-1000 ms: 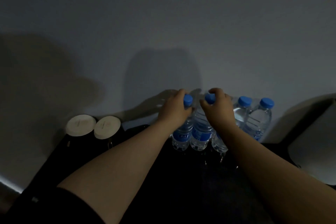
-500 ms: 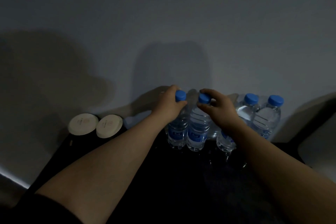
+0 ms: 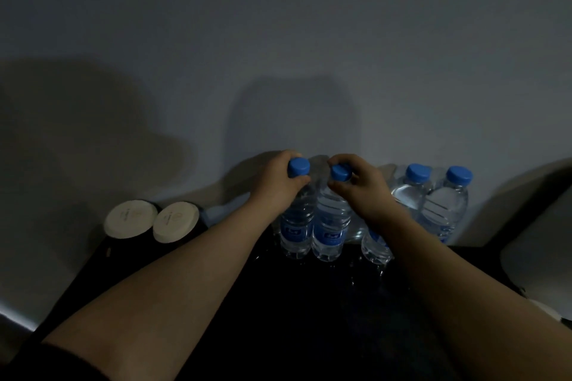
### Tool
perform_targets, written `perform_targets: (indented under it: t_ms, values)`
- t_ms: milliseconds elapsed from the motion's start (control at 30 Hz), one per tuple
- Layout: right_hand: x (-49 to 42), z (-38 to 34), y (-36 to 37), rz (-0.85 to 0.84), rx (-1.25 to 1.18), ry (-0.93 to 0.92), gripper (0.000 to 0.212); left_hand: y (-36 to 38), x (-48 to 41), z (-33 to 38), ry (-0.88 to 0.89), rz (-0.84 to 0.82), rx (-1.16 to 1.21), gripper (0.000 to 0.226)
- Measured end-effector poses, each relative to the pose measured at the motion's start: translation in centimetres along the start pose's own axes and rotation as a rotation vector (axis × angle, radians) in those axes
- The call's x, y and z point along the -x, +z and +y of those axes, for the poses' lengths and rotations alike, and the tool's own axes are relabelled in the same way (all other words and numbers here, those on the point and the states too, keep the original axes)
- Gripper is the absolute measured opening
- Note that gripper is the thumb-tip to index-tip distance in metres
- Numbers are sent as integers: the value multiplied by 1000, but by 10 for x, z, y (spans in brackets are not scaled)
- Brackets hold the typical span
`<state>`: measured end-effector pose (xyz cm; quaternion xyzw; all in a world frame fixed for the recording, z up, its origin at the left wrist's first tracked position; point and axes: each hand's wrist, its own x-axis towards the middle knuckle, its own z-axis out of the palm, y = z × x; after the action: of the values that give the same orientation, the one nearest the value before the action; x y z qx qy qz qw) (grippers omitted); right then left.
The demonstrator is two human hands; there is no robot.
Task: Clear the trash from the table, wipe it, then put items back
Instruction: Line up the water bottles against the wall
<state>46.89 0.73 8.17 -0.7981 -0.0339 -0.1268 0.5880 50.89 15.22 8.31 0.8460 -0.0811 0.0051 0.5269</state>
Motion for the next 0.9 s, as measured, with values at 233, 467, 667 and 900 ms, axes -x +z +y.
perform_targets:
  t_ms: [233, 467, 667, 900]
  values:
    - [6, -3, -14, -77, 231, -23, 45, 2, 5, 11, 12, -1, -150, 39]
    - [10, -2, -60, 383, 782, -96, 29, 16, 16, 34, 96, -42, -372, 44]
    - [13, 7, -77, 233, 683, 203, 41, 30, 14, 45, 220, -72, -584, 44]
    - [11, -1, -74, 80, 594, 87, 35, 33, 15, 42, 216, -104, -700, 36]
